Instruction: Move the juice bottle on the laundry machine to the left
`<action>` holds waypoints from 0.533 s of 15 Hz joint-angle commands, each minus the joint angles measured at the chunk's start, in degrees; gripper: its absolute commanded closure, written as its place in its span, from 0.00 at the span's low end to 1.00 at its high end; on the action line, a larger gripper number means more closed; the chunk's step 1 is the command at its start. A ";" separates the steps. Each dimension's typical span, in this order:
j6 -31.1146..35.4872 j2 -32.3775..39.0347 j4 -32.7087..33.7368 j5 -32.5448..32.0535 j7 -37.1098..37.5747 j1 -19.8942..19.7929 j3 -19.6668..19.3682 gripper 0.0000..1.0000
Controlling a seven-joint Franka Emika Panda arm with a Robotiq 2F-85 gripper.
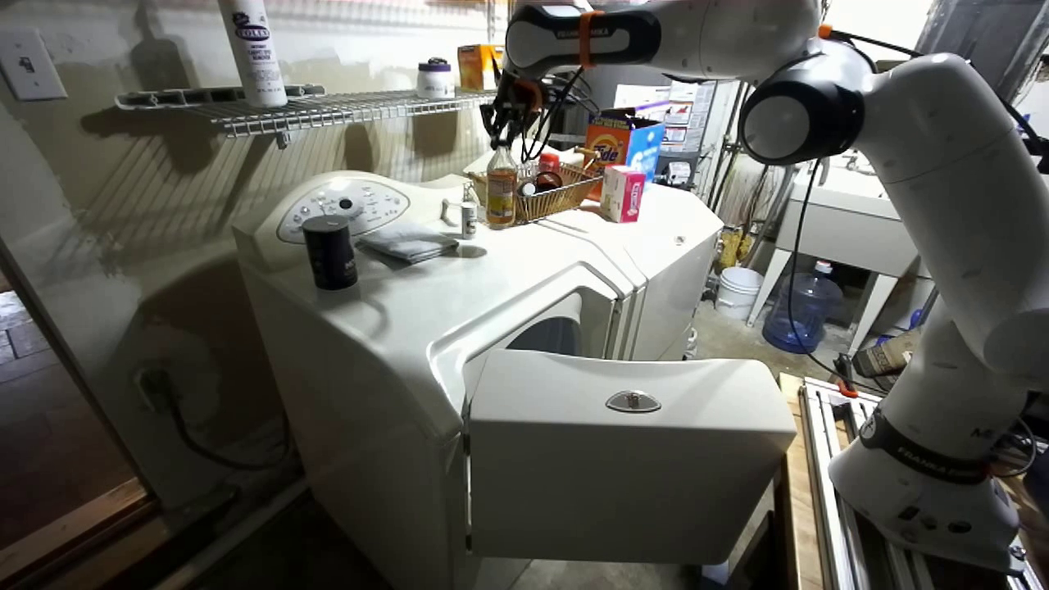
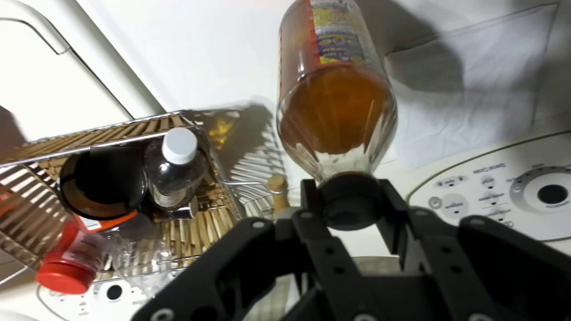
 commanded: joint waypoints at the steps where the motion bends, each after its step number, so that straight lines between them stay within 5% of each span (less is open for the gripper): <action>1: 0.12 -1.20 -0.38 1.78 3.94 -1.96 -0.40 0.90; 2: 0.75 -0.95 -0.39 1.08 5.04 -2.21 -0.82 0.90; 3: 0.02 0.07 0.00 0.29 2.53 -2.16 -0.18 0.65; 8: 0.03 0.16 0.00 0.29 3.99 -2.49 -0.46 0.65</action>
